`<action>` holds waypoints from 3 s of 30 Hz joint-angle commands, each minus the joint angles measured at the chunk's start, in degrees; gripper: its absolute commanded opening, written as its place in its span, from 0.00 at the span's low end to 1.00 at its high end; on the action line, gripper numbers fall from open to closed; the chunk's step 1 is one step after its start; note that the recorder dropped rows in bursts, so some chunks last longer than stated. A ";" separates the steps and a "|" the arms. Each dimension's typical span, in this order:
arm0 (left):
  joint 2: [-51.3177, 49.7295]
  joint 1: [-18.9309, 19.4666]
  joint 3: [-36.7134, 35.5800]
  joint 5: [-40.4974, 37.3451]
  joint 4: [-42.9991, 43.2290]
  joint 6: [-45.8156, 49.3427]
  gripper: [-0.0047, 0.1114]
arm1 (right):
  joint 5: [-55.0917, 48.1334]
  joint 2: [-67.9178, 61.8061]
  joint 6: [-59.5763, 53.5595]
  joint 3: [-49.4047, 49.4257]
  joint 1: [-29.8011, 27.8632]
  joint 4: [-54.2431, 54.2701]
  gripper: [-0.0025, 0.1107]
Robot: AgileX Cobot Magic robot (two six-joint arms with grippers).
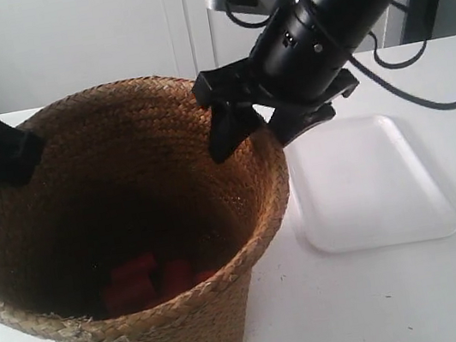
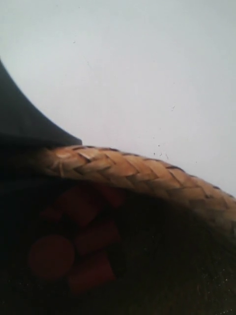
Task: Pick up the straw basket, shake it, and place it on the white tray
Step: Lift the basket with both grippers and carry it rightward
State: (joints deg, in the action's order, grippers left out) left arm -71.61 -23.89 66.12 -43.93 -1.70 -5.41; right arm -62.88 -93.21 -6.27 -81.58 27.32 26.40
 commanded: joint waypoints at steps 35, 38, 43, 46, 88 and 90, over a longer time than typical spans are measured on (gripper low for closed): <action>32.29 -0.19 -16.58 18.75 -39.59 33.24 0.04 | 59.46 41.90 -8.93 36.15 17.56 4.25 0.02; 34.10 -0.19 -12.44 15.53 -40.26 32.59 0.04 | 53.61 47.69 -8.82 30.55 17.96 2.94 0.02; 32.52 -0.19 -25.43 24.43 -41.11 32.59 0.04 | 60.78 45.53 -6.17 44.45 17.96 3.55 0.02; 31.08 -0.19 -27.26 28.30 -41.55 32.86 0.04 | 67.36 42.83 -6.09 47.35 17.84 3.53 0.02; 31.63 -0.19 -21.14 20.83 -29.10 21.07 0.04 | 65.45 41.68 -1.71 44.23 17.84 -1.70 0.02; 32.05 -0.19 -13.28 14.97 -29.10 22.04 0.04 | 55.77 44.04 -1.86 35.58 17.84 -2.06 0.02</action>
State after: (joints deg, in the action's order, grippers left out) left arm -41.13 -24.04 44.74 -27.50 -27.91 15.48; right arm -5.04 -52.60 -7.91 -36.36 45.19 24.52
